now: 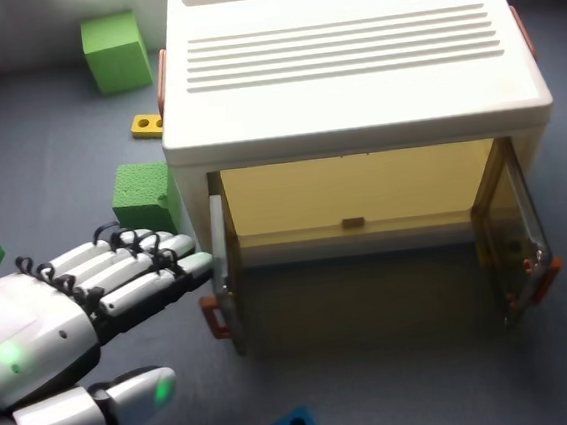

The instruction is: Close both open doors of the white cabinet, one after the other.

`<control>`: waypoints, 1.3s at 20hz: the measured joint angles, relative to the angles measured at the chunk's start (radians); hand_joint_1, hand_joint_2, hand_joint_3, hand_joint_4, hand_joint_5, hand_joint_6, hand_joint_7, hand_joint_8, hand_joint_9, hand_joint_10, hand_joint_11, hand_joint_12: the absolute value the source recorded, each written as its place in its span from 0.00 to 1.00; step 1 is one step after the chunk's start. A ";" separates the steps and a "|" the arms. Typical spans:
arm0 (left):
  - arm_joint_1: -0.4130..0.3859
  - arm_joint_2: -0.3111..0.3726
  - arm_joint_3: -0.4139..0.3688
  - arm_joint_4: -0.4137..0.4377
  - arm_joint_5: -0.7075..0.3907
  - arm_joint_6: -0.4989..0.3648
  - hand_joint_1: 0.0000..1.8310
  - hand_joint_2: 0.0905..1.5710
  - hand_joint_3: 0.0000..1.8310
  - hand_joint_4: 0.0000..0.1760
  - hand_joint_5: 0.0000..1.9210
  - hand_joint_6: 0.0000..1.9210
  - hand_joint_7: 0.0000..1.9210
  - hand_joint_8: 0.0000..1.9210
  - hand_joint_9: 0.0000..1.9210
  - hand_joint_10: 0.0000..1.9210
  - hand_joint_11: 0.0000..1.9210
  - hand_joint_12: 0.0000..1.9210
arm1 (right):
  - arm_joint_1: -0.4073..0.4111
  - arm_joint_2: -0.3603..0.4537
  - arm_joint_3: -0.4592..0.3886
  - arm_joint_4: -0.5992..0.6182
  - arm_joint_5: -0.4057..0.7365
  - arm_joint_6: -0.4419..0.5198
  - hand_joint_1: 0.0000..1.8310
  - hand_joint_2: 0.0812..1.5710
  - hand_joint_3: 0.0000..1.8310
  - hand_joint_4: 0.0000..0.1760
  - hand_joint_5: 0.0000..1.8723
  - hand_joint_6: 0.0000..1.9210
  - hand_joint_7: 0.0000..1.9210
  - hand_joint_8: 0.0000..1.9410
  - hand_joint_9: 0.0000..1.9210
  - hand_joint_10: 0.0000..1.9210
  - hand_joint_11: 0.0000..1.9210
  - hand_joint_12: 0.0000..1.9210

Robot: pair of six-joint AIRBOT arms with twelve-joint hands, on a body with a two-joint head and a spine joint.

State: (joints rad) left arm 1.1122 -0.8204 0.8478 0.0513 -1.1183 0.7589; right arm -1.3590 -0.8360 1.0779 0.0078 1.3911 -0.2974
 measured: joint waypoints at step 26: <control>-0.164 -0.132 0.080 0.173 0.107 -0.108 0.00 1.00 0.11 0.00 0.02 0.00 0.00 0.00 0.01 0.00 0.02 0.03 | 0.000 0.000 0.000 0.003 -0.006 0.000 0.00 0.95 0.00 0.00 0.02 0.00 0.01 0.00 0.01 0.00 0.03 0.00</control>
State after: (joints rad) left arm 0.9482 -0.9520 0.9279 0.2241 -1.0115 0.6514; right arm -1.3590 -0.8364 1.0779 0.0105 1.3849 -0.2977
